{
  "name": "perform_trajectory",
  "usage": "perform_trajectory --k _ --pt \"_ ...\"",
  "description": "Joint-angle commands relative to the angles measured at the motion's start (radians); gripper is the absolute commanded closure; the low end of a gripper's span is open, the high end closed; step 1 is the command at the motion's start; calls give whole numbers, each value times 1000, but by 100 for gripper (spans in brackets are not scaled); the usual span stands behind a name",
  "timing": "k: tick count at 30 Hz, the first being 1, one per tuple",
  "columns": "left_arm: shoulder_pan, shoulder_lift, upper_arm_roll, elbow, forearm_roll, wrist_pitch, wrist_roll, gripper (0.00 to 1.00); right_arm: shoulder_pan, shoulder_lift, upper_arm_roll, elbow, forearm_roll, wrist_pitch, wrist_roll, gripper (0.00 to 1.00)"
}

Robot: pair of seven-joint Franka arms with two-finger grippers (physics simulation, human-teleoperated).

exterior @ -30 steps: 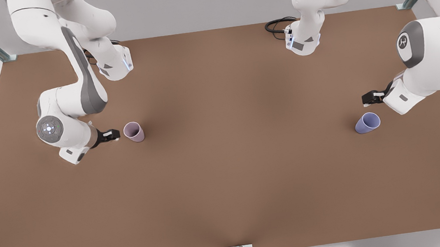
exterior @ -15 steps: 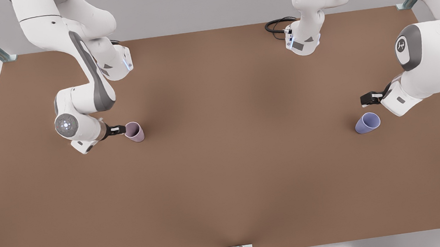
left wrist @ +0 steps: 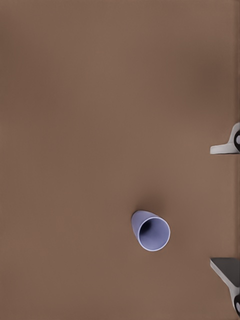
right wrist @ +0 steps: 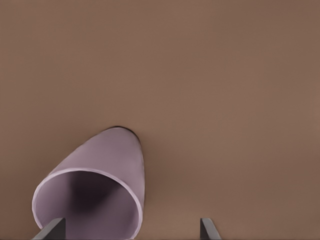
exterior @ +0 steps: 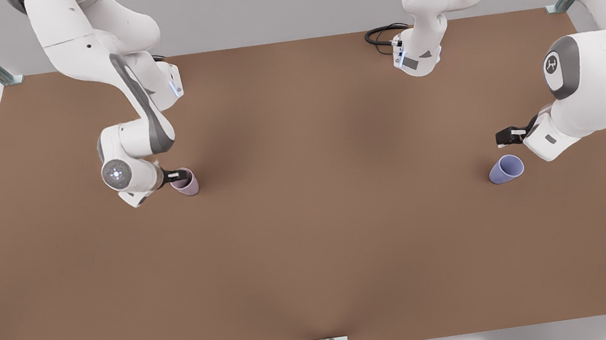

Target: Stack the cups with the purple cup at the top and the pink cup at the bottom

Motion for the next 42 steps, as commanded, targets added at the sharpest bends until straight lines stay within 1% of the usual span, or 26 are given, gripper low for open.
perform_trajectory --k 1,10,11,12,14,15,17,18,19,25,28,30,31,33,34,37,38,41,42 --pt "0 -1 0 -1 1 -1 2 0 21 11 3 0 1 52 26 0" --pt "0 -1 0 -1 1 -2 2 0 13 46 6 -39 0 115 24 0" --pt "0 -1 0 -1 1 -2 2 0 12 57 6 -39 0 118 23 2" --pt "0 -1 0 -1 1 -2 2 0 10 69 6 -39 0 129 18 14" --pt "0 -1 0 -1 1 -2 2 0 12 77 6 -37 0 130 18 53" --pt "0 -1 0 -1 1 -2 2 0 12 75 6 -37 0 130 17 65" --pt "0 -1 0 -1 1 -5 2 0 10 74 6 -36 1 130 17 71" --pt "0 -1 0 -1 1 -7 2 0 10 69 6 -36 1 129 15 76" --pt "0 -1 0 -1 1 -8 2 0 10 65 6 -34 1 126 15 79" --pt "0 -1 0 -1 1 -8 2 0 9 51 6 -14 4 112 17 79" --pt "0 -1 0 -1 2 -8 2 0 21 63 6 121 10 14 32 79" --pt "0 0 0 -1 2 -8 2 0 26 146 12 312 10 -100 49 79" --pt "0 0 0 -1 2 -8 2 0 26 193 60 395 9 -115 126 79" --pt "0 0 0 -1 2 -8 2 0 30 253 137 507 6 -129 284 79" --pt "0 0 1 -1 2 -8 2 0 84 316 143 642 3 -209 397 79" --pt "0 7 1 -1 4 -8 2 0 213 492 144 943 12 -291 647 79" --pt "0 7 1 -1 2 -8 2 0 259 585 144 1102 12 -359 728 79" --pt "0 7 1 -1 4 -8 2 0 383 756 144 1351 12 -358 937 79" --pt "0 7 1 -1 4 -8 2 0 409 796 144 1402 13 -344 991 79"
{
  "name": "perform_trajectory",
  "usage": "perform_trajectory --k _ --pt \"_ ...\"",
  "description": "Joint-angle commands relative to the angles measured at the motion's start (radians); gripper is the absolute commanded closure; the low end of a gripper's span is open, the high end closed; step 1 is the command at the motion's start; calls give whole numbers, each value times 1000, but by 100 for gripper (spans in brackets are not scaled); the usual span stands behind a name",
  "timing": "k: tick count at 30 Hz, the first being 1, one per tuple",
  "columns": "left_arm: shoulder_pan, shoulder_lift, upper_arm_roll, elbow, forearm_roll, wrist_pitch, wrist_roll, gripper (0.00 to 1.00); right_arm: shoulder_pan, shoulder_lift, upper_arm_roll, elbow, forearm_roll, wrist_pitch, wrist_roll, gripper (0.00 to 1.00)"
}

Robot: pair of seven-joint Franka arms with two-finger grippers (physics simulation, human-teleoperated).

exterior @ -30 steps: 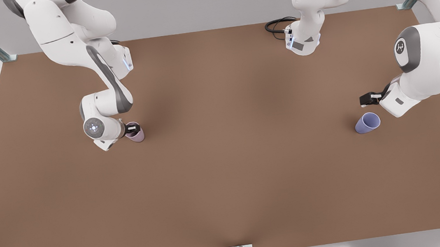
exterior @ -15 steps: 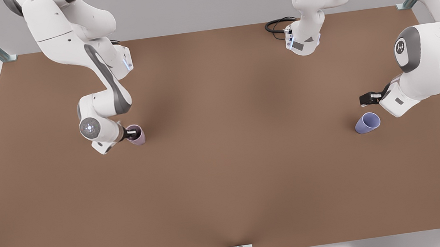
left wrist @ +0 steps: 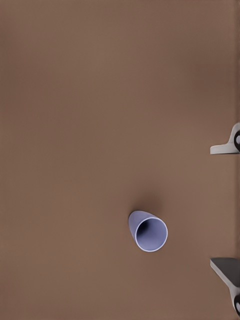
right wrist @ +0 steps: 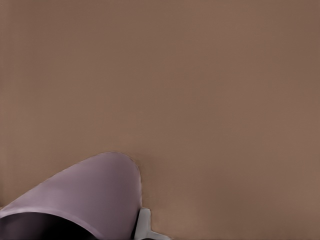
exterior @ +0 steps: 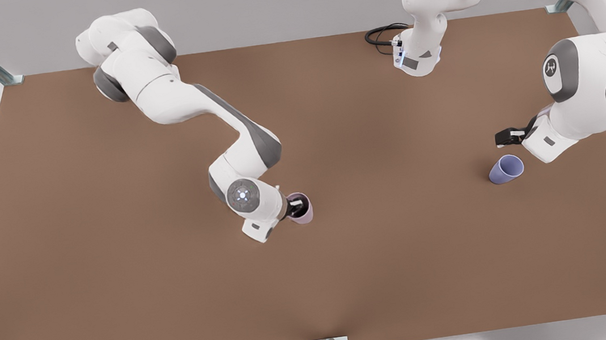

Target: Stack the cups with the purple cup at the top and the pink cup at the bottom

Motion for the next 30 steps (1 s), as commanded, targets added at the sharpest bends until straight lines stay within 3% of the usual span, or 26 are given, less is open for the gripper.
perform_trajectory --k 1,4,8,10,13,21,27,28,29,30 --pt "0 0 0 0 1 0 0 0 61 75 1 108 -3 -61 723 79" --pt "0 2 0 2 1 1 0 0 96 143 35 173 0 111 779 79" --pt "3 43 2 5 2 15 -1 0 164 190 32 220 14 140 828 79" --pt "12 103 86 13 5 98 14 0 187 218 23 220 13 166 897 79" --pt "90 180 109 -1 -18 271 31 0 230 240 -31 220 8 186 934 79" --pt "158 186 169 -342 -45 625 216 0 294 282 -123 219 5 262 934 79" --pt "164 194 186 -452 -45 725 235 0 299 290 -124 214 3 295 932 79" --pt "164 197 186 -460 -45 728 235 0 299 290 -123 214 3 295 931 40" --pt "164 200 186 -461 -45 730 235 0 299 290 -123 214 3 295 932 19" --pt "164 208 186 -464 -47 731 233 0 299 290 -123 214 3 296 932 15"
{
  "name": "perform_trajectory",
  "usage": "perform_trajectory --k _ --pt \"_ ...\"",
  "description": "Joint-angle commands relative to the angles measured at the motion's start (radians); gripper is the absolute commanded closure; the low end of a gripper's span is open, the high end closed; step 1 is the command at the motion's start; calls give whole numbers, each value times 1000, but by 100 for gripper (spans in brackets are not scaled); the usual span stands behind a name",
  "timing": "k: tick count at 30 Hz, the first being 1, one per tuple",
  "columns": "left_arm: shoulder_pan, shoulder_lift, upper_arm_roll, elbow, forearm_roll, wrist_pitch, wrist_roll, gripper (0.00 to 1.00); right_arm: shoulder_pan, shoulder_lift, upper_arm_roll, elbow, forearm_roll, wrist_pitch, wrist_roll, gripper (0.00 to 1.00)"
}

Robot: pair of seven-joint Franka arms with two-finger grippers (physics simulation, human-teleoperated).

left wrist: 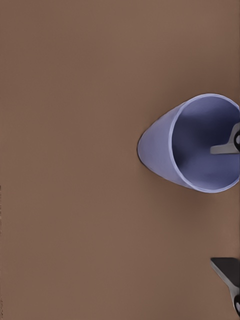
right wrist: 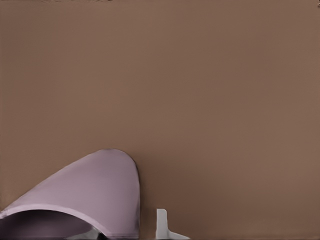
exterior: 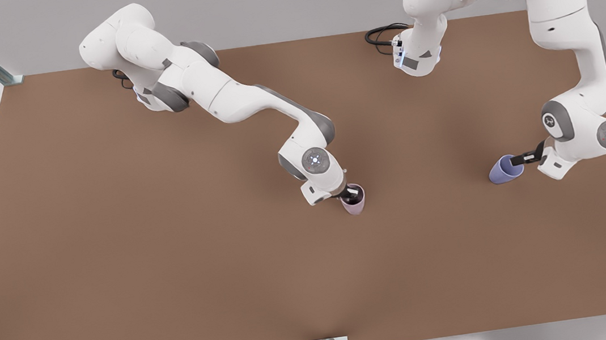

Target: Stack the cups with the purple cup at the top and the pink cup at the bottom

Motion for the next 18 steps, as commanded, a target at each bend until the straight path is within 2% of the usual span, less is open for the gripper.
perform_trajectory --k 1,7,8,9,10,12,15,18 --pt "0 6 0 -4 0 86 102 0 0 -2 0 1 -1 26 195 15" --pt "0 23 -1 -19 0 86 100 0 0 -3 3 1 -1 26 195 14" --pt "0 28 -1 -18 0 86 97 6 0 -3 3 1 -1 26 195 14" --pt "0 26 -1 -18 -11 83 93 37 0 -3 2 1 -1 26 194 13" --pt "0 26 -1 -18 -14 74 91 60 0 -3 2 1 -1 26 194 13" --pt "0 28 -1 -19 -14 68 88 66 0 -5 0 1 -1 16 194 13" --pt "0 29 -3 -21 -14 65 90 66 0 -11 0 1 -2 6 195 12" --pt "-2 31 -9 -21 -14 51 90 71 11 -16 0 -1 -12 3 194 12"
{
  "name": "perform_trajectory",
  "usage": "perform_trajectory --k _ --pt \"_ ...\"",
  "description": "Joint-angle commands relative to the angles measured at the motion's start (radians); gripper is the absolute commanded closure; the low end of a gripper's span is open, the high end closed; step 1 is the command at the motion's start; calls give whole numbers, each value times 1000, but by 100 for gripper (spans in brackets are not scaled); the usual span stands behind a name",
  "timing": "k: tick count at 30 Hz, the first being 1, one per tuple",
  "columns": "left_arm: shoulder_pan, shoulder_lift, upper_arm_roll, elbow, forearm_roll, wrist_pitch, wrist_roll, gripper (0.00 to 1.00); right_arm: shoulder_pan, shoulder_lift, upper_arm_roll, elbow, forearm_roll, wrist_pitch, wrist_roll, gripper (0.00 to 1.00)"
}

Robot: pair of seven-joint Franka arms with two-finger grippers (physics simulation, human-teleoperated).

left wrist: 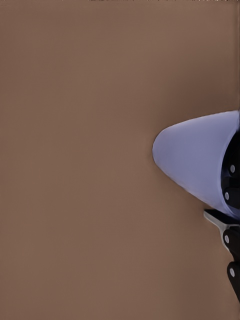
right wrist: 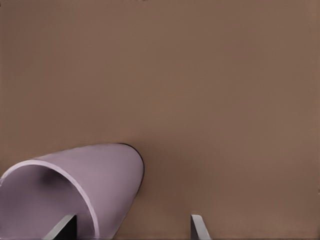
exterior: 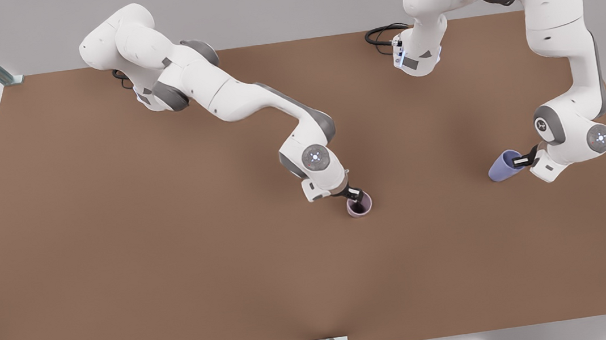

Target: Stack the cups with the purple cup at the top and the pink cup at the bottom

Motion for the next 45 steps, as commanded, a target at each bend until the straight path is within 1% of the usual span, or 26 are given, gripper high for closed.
perform_trajectory --k 1,2,4,5,6,7,8,10,11,12,14,15,17,19,20,21,22,24,26,27,30,32,34,38,41,45 --pt "1 -2 -1 0 -5 -11 39 73 3 -9 2 1 -5 -32 70 11" --pt "1 -2 -1 0 -5 -13 38 75 3 -26 2 1 -4 -43 69 11" --pt "-1 -5 -7 2 -5 -42 38 79 -32 -127 -3 0 -5 -125 4 0" --pt "-2 -6 -7 3 -5 -51 39 79 -108 -193 -1 -8 -7 -185 -89 0" --pt "-5 -9 -19 3 -5 -61 38 79 -236 -288 0 -29 -9 -344 -323 0" --pt "-7 -14 -21 10 -5 -87 38 79 -343 -369 -3 -31 -15 -486 -461 0" --pt "-8 -15 -21 11 -5 -88 38 79 -402 -426 -1 -52 -65 -559 -533 0" --pt "-16 -31 -22 40 -5 -117 34 79 -577 -603 -3 -170 -105 -740 -793 0" --pt "-45 -48 -25 59 -5 -146 27 79 -639 -722 0 -308 -105 -733 -872 0" --pt "-100 -71 -24 89 -5 -191 -8 79 -690 -796 -1 -417 -105 -724 -1011 0" --pt "-229 -103 -24 206 -2 -340 -231 79 -794 -782 -1 -439 -111 -716 -1252 0" --pt "-270 -104 -27 261 -4 -393 -314 79 -788 -781 0 -431 -147 -667 -1327 0" --pt "-347 -115 -73 330 -22 -426 -524 79 -801 -782 -1 -431 -151 -661 -1635 0" --pt "-453 -48 -102 454 -22 -482 -761 79 -813 -781 -1 -437 -171 -596 -1912 0" --pt "-468 1 -140 531 -22 -521 -872 79 -821 -776 -1 -439 -167 -558 -2045 0" --pt "-499 25 -174 554 -21 -531 -967 79 -822 -776 -1 -448 -171 -546 -2110 0" --pt "-531 34 -179 565 -27 -519 -1010 79 -824 -776 -1 -457 -173 -507 -2226 0" --pt "-577 130 -180 714 -78 -522 -1113 79 -828 -779 -3 -489 -179 -429 -2499 0" --pt "-605 141 -180 718 -88 -484 -1119 79 -822 -775 -6 -494 -216 -398 -2657 0" --pt "-611 149 -180 718 -91 -484 -1121 79 -819 -776 -6 -493 -214 -400 -2622 0" --pt "-639 161 -180 698 -119 -485 -1142 79 -821 -785 -4 -477 -210 -515 -1797 0" --pt "-651 161 -182 669 -119 -484 -1142 79 -813 -785 0 -474 -203 -589 -1385 0" --pt "-651 161 -182 649 -119 -482 -1133 79 -827 -782 -8 -462 -102 -622 -1311 0" --pt "-645 155 -182 645 -119 -481 -1130 79 -828 -787 -8 -463 -102 -629 -1291 0" --pt "-642 152 -182 646 -119 -395 -1134 79 -836 -782 -6 -451 -101 -629 -1300 0" --pt "-637 152 -180 646 -110 -354 -1125 79 -834 -784 -6 -453 -81 -625 -1291 0"
